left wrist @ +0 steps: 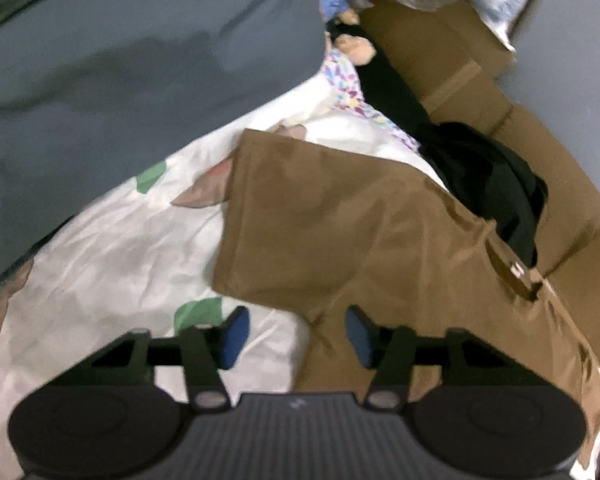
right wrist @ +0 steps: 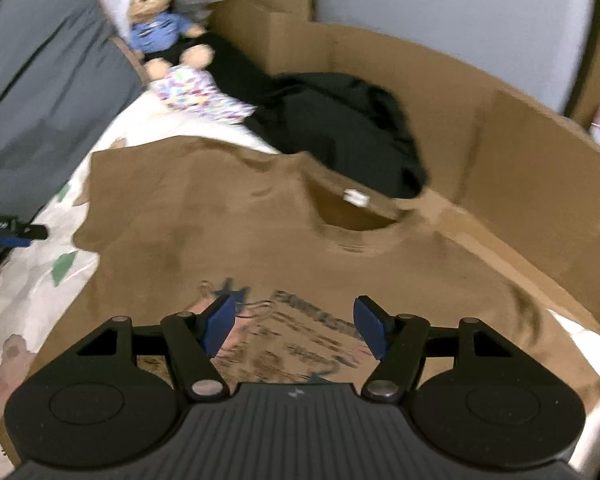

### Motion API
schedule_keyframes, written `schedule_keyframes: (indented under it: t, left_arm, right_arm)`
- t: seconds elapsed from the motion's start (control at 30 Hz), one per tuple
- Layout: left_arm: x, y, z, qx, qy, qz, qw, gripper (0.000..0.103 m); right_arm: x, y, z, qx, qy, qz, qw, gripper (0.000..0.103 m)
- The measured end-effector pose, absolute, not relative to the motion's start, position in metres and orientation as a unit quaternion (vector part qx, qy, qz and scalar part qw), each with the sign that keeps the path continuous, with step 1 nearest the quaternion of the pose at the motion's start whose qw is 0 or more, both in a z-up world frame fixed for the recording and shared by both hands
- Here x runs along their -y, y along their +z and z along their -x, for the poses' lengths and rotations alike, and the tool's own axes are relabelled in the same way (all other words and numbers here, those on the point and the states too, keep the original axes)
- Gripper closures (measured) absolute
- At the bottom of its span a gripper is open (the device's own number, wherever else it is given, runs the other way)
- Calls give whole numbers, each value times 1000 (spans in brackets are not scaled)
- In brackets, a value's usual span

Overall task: Fold clothes
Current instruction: 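Move the open left gripper down to the brown T-shirt side edge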

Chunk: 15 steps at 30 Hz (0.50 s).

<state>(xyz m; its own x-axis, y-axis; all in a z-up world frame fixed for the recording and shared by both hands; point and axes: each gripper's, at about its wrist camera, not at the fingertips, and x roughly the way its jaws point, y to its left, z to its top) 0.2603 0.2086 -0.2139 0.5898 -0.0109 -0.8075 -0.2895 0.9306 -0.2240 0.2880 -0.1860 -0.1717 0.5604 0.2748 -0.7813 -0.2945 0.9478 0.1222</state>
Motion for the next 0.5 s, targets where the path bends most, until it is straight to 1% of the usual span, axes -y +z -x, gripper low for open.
schedule_keyframes:
  t: [0.03,0.07,0.2,0.3,0.5]
  left_arm:
    - [-213,-216,-262,-449,80,168,874,70]
    - [-214,-217,-263,-449,80,168,874,71]
    - [-232,-234,-272,-454,93,181,867,71]
    - [-244,-251,-276,-456,105,210,859,77]
    - [-262,-280,-283,-448,128,282,839,83]
  right_arm:
    - [180,-175,-290,-438,171,8,882,33]
    - [175,-178,-292,-437,179,5,881,33]
    - [150,-194,-304,-437,207,-2,875,34]
    - [133,-209,-313,-447,223,-12,866,39]
    - [117,-234,-322,-464,233,-12,855,40]
